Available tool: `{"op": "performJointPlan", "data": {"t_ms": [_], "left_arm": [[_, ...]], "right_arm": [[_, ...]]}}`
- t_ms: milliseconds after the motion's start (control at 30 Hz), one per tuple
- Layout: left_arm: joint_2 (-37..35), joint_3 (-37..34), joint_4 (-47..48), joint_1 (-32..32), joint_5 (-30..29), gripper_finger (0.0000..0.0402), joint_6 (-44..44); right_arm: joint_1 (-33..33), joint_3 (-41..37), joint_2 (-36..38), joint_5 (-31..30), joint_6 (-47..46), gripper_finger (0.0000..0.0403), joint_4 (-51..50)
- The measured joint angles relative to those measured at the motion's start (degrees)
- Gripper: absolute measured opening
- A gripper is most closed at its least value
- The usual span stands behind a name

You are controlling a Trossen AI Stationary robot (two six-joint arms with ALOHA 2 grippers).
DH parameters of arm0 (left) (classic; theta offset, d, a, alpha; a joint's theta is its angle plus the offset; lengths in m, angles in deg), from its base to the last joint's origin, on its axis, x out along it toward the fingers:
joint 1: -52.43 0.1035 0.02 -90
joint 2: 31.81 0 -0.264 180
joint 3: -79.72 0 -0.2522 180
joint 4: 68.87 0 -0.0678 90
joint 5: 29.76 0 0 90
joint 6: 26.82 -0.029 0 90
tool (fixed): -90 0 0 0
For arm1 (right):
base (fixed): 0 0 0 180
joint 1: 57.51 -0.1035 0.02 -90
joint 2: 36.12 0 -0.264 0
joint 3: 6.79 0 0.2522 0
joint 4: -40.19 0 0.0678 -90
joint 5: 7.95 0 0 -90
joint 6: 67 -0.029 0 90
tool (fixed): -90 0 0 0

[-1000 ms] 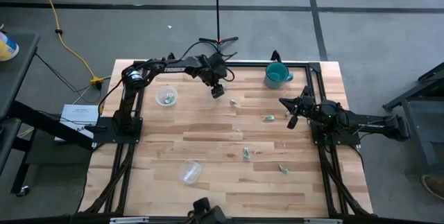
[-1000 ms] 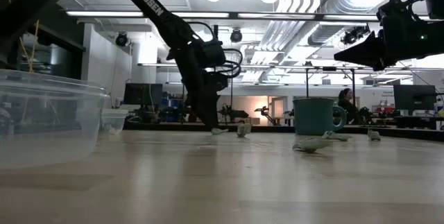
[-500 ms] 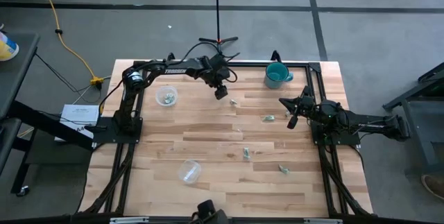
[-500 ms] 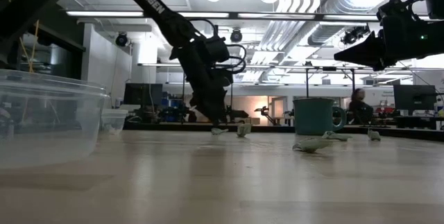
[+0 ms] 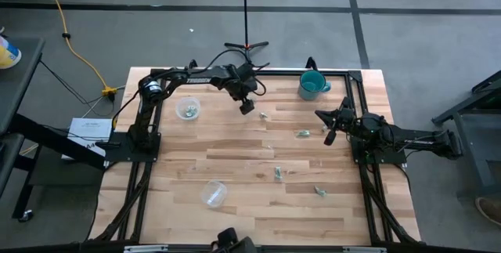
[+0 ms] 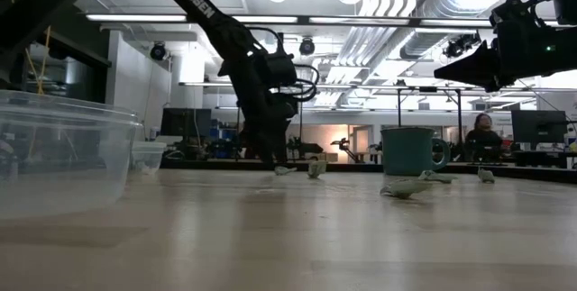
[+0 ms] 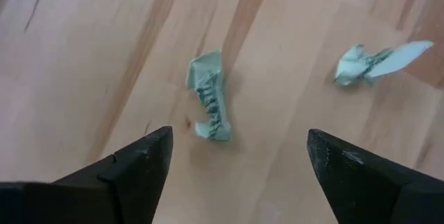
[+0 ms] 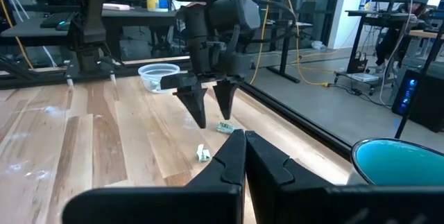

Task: Pick and place Stevia / Truvia into bins
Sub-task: Put the stevia packet into the top transparent container

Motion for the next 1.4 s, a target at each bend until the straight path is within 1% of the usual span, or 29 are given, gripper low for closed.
{"op": "performJointPlan", "data": {"t_ms": [167,267,533,700,833,1167,1400], "left_arm": [[0.0,0.4,0.2,0.0,0.3,0.0349,-0.7],[1.2,2.1,0.3,0.0,0.5,0.0343,-0.7],[5.6,7.7,7.2,0.0,0.2,0.0331,-1.8],[6.3,8.4,7.5,0.0,0.1,0.0311,-2.2],[6.3,8.4,7.0,0.0,-1.0,0.0278,-2.2],[6.5,8.3,5.9,0.0,-1.9,0.0169,-2.2],[6.5,8.3,6.0,0.0,-1.7,0.0078,-6.2]], "right_arm": [[0.0,0.0,0.0,-1.5,0.0,0.0,0.1],[0.0,0.0,0.0,-1.7,0.0,0.0,0.1],[0.0,0.0,0.0,-1.7,0.0,0.0,0.3],[0.0,0.0,0.0,-1.7,0.0,0.0,0.3],[0.0,0.0,0.0,-1.7,0.0,0.0,0.3],[0.0,0.0,0.0,-1.6,0.0,0.0,0.3],[0.0,0.0,0.0,-1.6,0.0,0.0,0.3]]}}
